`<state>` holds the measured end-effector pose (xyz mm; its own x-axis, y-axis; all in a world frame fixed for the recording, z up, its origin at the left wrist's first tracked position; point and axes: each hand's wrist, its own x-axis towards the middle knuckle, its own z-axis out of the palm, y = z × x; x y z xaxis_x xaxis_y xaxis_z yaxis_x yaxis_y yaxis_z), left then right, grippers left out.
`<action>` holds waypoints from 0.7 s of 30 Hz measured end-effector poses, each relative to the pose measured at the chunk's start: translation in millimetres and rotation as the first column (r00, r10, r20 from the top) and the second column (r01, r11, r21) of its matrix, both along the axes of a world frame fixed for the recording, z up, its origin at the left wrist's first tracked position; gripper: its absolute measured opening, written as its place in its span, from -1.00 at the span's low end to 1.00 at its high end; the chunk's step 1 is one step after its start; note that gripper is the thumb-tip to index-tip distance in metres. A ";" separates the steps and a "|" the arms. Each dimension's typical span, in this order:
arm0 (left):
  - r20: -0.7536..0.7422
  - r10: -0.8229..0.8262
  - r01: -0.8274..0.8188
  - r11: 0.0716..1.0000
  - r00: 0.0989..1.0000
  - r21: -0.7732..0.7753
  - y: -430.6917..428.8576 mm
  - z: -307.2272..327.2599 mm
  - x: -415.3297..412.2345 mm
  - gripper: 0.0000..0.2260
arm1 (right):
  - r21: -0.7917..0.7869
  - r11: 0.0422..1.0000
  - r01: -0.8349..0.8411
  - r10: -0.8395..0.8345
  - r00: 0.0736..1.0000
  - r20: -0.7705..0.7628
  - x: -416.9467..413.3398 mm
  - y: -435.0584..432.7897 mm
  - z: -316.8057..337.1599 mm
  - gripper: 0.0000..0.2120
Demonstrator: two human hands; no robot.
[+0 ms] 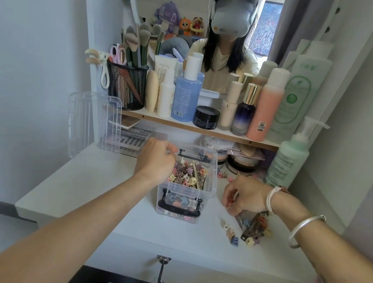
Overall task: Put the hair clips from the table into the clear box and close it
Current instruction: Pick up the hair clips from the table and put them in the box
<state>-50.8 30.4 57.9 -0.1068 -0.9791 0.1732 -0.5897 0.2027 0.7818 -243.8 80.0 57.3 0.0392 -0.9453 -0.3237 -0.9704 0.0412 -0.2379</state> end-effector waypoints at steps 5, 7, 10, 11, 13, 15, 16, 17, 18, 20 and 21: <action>0.000 -0.004 0.004 1.000 1.000 -0.002 1.2 1.2 0.3 -0.75 | -0.195 0.975 0.108 -0.038 0.942 0.332 -2.5 -2.3 35.9 -0.84; 0.002 -0.005 0.005 1.000 1.000 -0.002 1.7 1.4 0.1 -0.74 | -0.267 0.945 0.188 -0.007 0.830 0.558 3.2 -5.5 55.0 -0.81; 0.006 0.001 -0.001 1.000 1.000 -0.008 2.8 2.2 -0.2 -0.75 | -0.248 0.947 0.203 0.036 0.702 0.712 27.4 -12.6 62.5 -0.80; 0.007 0.004 -0.004 1.000 1.000 -0.008 2.9 2.6 0.4 -0.75 | -0.232 0.960 0.155 0.043 0.739 0.673 36.3 -15.3 60.5 -0.77; 0.018 0.001 -0.001 1.000 1.000 -0.002 4.5 3.7 -0.1 -0.75 | -0.220 0.974 0.057 0.070 0.845 0.530 45.3 -16.9 55.2 -0.70; 0.023 -0.001 0.001 1.000 1.000 -0.002 5.3 4.9 0.0 -0.75 | -0.272 0.959 0.079 0.064 0.874 0.481 40.1 -18.2 55.7 -0.72; 0.019 -0.002 0.002 1.000 1.000 -0.004 5.4 4.9 0.3 -0.75 | -0.288 0.948 0.135 0.035 0.855 0.518 33.6 -18.5 55.9 -0.74; 0.017 0.000 0.000 1.000 1.000 -0.002 5.1 4.9 0.3 -0.75 | -0.292 0.936 0.198 -0.005 0.836 0.549 26.2 -18.6 54.5 -0.76; 0.019 0.001 -0.001 1.000 1.000 -0.002 4.3 5.0 -0.1 -0.75 | -0.295 0.922 0.251 -0.057 0.842 0.536 18.1 -19.4 51.2 -0.78; 0.016 0.006 -0.006 1.000 1.000 0.002 2.3 5.2 -0.5 -0.76 | -0.329 0.904 0.273 -0.152 0.924 0.350 2.9 -23.2 37.9 -0.76; 0.010 0.008 -0.008 1.000 1.000 0.003 1.1 5.5 -0.6 -0.76 | -0.338 0.912 0.233 -0.169 0.963 0.209 -2.0 -25.3 29.2 -0.72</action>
